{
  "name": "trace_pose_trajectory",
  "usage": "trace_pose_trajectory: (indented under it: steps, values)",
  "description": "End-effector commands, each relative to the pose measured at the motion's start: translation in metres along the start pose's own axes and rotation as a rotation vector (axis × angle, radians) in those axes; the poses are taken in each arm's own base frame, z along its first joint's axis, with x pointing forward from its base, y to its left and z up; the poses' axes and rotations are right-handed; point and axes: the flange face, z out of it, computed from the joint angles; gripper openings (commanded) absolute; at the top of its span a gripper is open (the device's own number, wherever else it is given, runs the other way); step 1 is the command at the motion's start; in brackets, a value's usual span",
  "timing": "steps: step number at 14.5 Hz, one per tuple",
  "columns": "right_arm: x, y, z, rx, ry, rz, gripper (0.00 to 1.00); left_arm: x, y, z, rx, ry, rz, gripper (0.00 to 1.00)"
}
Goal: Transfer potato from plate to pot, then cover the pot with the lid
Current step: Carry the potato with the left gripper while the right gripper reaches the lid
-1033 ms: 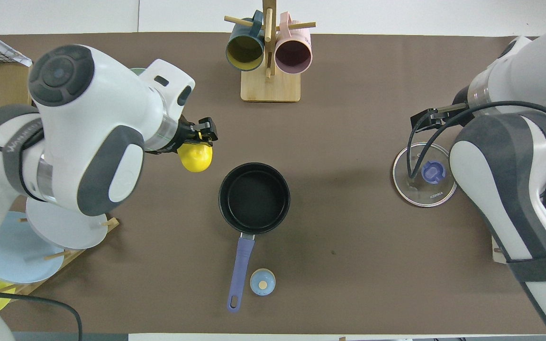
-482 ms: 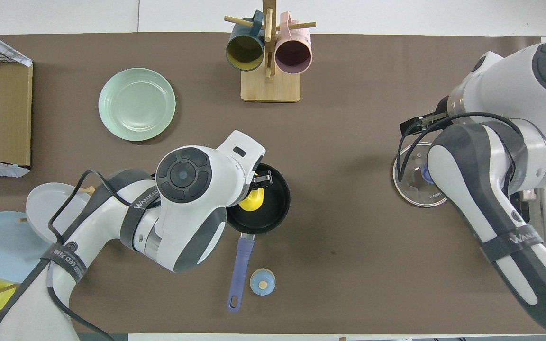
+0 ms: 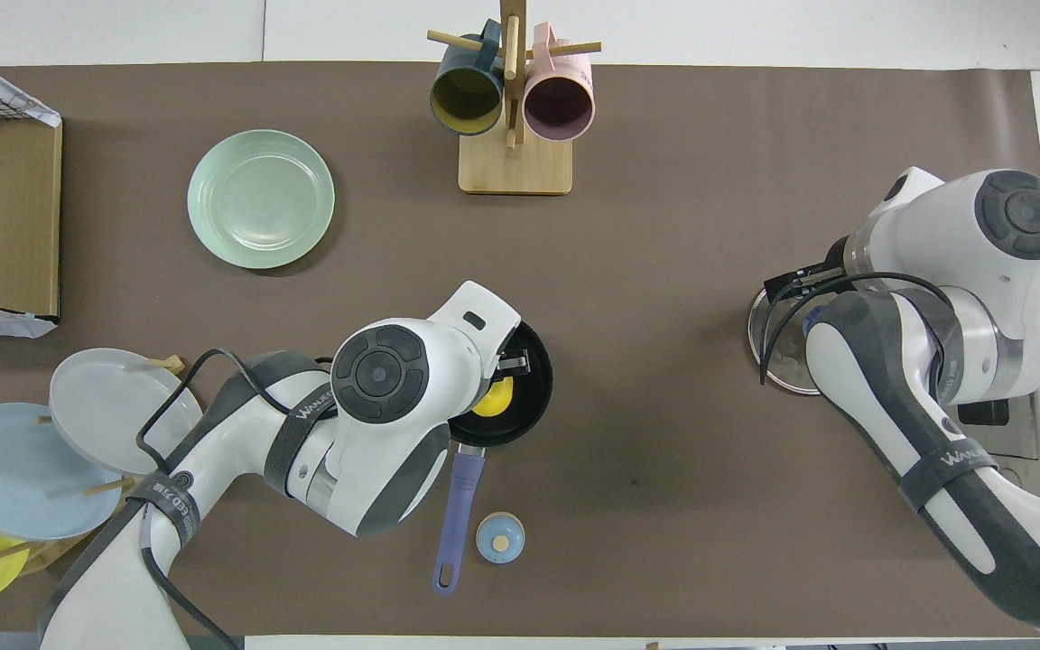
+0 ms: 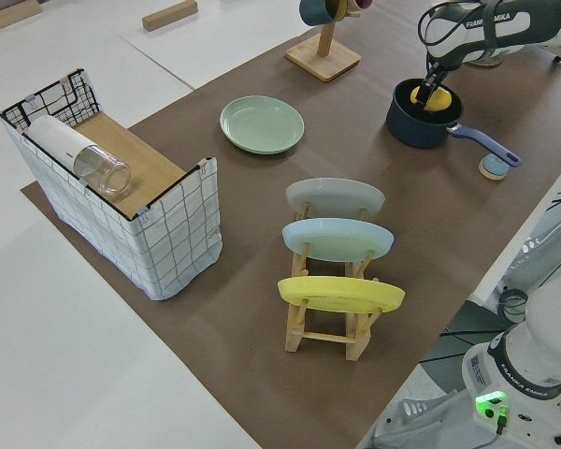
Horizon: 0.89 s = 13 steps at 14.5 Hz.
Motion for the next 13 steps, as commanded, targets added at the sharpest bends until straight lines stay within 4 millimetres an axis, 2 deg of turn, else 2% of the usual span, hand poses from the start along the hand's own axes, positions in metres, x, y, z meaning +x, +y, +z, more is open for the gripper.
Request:
trace_pose_trajectory:
  steps: [1, 4, 6, 10, 13]
  values:
    - [-0.011, 0.007, 0.001, 0.005, 0.014, 0.001, 1.0, 0.001, -0.002, 0.009, -0.006, 0.026, 0.021, 0.0]
    - [-0.014, 0.011, 0.017, 0.007, 0.014, 0.01, 1.0, 0.003, -0.004, 0.01, 0.005, 0.035, 0.062, 0.0]
    - [-0.017, 0.013, 0.02, 0.007, 0.009, 0.012, 1.0, 0.001, -0.006, 0.012, 0.015, 0.035, 0.082, 0.0]
    - [-0.029, 0.012, 0.03, 0.01, -0.015, 0.008, 1.0, -0.006, -0.01, 0.032, 0.053, 0.015, 0.1, 0.0]
    - [-0.036, 0.022, 0.033, 0.008, -0.014, 0.001, 1.0, -0.006, -0.011, 0.038, 0.061, 0.007, 0.095, 0.0]
